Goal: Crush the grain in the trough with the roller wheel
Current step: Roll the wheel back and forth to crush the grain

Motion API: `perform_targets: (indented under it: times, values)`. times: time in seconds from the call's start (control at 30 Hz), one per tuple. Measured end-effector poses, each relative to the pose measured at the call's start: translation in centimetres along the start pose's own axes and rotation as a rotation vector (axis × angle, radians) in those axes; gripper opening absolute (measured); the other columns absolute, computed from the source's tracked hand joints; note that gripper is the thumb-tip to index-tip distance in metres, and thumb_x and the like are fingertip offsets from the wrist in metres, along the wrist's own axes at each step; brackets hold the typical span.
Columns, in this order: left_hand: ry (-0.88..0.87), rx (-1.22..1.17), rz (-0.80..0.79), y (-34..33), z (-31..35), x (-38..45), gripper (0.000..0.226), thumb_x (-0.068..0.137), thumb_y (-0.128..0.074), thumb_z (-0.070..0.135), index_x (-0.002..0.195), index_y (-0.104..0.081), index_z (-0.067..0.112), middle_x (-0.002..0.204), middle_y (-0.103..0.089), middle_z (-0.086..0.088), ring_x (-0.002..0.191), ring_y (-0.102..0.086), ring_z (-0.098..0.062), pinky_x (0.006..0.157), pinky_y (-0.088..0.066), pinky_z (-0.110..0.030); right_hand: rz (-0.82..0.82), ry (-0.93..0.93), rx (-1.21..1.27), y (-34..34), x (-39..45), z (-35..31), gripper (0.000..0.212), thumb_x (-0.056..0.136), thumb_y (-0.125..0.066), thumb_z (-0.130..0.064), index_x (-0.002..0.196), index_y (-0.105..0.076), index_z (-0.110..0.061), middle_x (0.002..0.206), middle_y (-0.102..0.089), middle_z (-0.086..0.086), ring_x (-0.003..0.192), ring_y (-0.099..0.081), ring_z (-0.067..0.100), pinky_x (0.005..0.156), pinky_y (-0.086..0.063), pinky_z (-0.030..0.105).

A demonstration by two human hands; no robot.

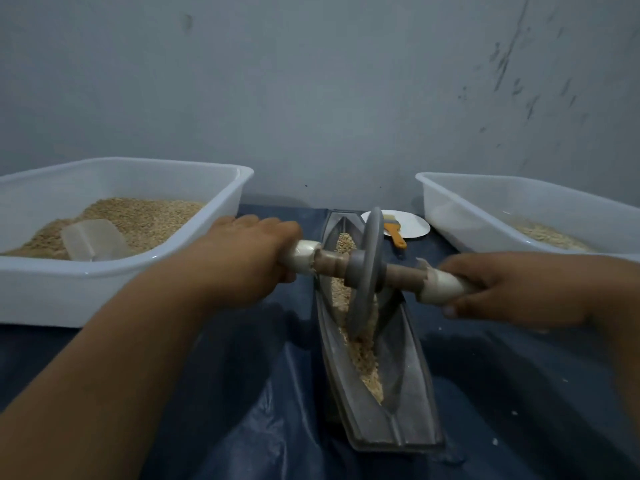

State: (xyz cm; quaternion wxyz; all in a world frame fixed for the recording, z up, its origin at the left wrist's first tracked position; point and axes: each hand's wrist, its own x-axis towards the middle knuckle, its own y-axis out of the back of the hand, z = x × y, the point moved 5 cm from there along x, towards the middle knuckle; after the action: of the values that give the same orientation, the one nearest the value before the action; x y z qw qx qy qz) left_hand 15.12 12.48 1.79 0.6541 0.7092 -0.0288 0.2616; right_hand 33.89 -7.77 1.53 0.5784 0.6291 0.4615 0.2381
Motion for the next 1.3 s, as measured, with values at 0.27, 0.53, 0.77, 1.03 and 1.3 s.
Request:
perform_targets:
  times: [0.27, 0.53, 0.77, 1.03, 1.3]
  values:
    - [0.235, 0.123, 0.129, -2.0, -0.3, 1.3, 0.022, 0.095, -0.051, 0.033, 0.114, -0.045, 0.025, 0.113, -0.051, -0.002, 0.103, -0.046, -0.025, 0.091, -0.030, -0.038, 0.717, 0.007, -0.271, 0.6, 4.6, -1.4, 0.035, 0.090, -0.062, -0.034, 0.124, -0.056, -0.033, 0.116, -0.060, 0.003, 0.104, -0.054, 0.031, 0.084, -0.038, 0.038]
    - [0.222, -0.095, -0.249, -0.6, -0.4, -0.6, 0.016, 0.091, -0.059, 0.038, 0.095, -0.044, 0.033, 0.096, -0.055, 0.008, 0.089, -0.053, -0.017, 0.082, -0.044, -0.038, 0.336, 0.041, -0.103, 1.0, 2.6, -1.0, 0.021, 0.084, -0.071, -0.032, 0.095, -0.054, -0.033, 0.098, -0.063, -0.005, 0.088, -0.058, 0.017, 0.075, -0.046, 0.035]
    - [0.233, 0.233, 0.119, -1.1, 1.0, 1.2, 0.020, 0.094, -0.052, 0.034, 0.110, -0.045, 0.023, 0.110, -0.052, -0.004, 0.101, -0.047, -0.027, 0.088, -0.032, -0.040, 0.674, -0.008, -0.198, 0.4, 5.3, -1.2, 0.030, 0.088, -0.066, -0.028, 0.117, -0.060, -0.028, 0.114, -0.063, 0.006, 0.103, -0.057, 0.032, 0.082, -0.044, 0.038]
    - [0.183, 0.031, -0.156, -0.1, 0.4, 0.0, 0.018, 0.091, -0.057, 0.040, 0.095, -0.042, 0.032, 0.102, -0.056, 0.003, 0.091, -0.051, -0.021, 0.082, -0.040, -0.037, 0.323, 0.021, -0.082, 0.7, 3.0, -1.0, 0.025, 0.083, -0.072, -0.032, 0.088, -0.047, -0.029, 0.096, -0.063, -0.002, 0.087, -0.058, 0.019, 0.072, -0.045, 0.035]
    - [0.197, 0.112, -0.026, 0.3, 1.2, 0.2, 0.014, 0.092, -0.056, 0.038, 0.100, -0.046, 0.031, 0.103, -0.056, 0.001, 0.094, -0.051, -0.024, 0.077, -0.033, -0.034, 0.475, 0.013, -0.086, 0.3, 3.1, -1.7, 0.022, 0.087, -0.068, -0.029, 0.107, -0.058, -0.028, 0.103, -0.063, 0.003, 0.091, -0.059, 0.025, 0.077, -0.047, 0.036]
